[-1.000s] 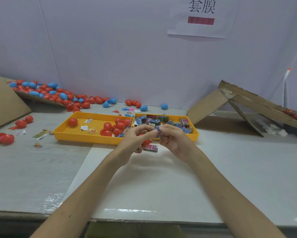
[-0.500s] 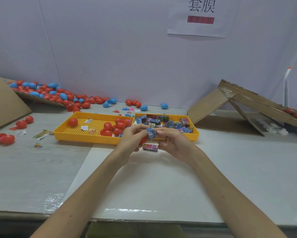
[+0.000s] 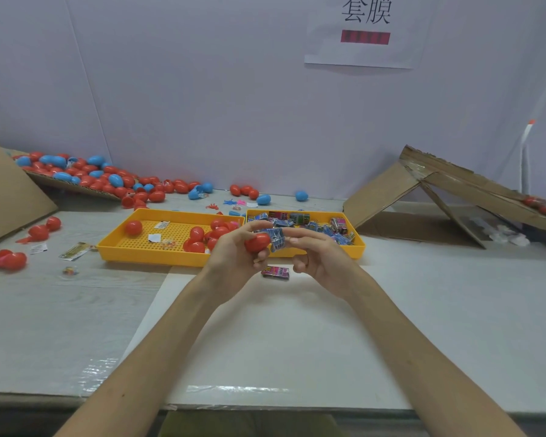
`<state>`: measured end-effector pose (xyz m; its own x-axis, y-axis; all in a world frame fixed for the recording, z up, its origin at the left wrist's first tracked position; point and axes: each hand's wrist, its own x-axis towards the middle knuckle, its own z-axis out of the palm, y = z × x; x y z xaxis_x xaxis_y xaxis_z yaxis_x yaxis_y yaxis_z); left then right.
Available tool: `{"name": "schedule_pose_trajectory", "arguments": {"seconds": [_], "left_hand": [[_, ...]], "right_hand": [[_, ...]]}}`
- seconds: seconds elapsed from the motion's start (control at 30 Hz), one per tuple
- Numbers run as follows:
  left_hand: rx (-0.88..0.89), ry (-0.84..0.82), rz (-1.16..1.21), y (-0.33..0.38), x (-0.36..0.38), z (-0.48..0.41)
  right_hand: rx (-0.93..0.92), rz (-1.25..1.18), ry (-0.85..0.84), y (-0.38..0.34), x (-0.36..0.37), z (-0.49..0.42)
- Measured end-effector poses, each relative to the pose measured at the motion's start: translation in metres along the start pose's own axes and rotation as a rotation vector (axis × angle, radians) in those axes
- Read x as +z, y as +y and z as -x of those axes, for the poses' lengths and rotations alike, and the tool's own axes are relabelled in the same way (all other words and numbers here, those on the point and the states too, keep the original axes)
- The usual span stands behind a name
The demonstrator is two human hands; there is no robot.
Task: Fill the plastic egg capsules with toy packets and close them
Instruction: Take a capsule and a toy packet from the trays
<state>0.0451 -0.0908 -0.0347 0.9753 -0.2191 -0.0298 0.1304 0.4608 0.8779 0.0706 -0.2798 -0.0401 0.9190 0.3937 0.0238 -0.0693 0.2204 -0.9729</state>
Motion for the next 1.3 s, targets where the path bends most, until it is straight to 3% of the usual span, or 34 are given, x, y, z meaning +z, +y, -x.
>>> {"name": "schedule_pose_trajectory", "arguments": {"seconds": [0.2, 0.53, 0.7, 0.9, 1.3], "left_hand": [[-0.001, -0.027, 0.001, -0.0007, 0.0011, 0.0018], [0.041, 0.066, -0.280, -0.0038, -0.0057, 0.0012], [0.054, 0.057, -0.195, -0.0040, -0.0039, 0.0024], [0.038, 0.019, -0.164, -0.0041, -0.0029, -0.0005], [0.169, 0.045, -0.374, -0.0068, -0.0041, -0.0017]], "right_hand": [[-0.017, 0.002, -0.011, -0.0005, 0.0010, 0.0009], [-0.038, 0.147, 0.038, -0.0001, 0.0038, 0.0008], [-0.147, 0.275, 0.120, 0.0026, 0.0045, 0.0016], [-0.205, 0.222, 0.190, 0.0017, 0.0022, 0.0000], [-0.209, 0.206, 0.229, -0.0005, 0.0040, -0.0005]]}}
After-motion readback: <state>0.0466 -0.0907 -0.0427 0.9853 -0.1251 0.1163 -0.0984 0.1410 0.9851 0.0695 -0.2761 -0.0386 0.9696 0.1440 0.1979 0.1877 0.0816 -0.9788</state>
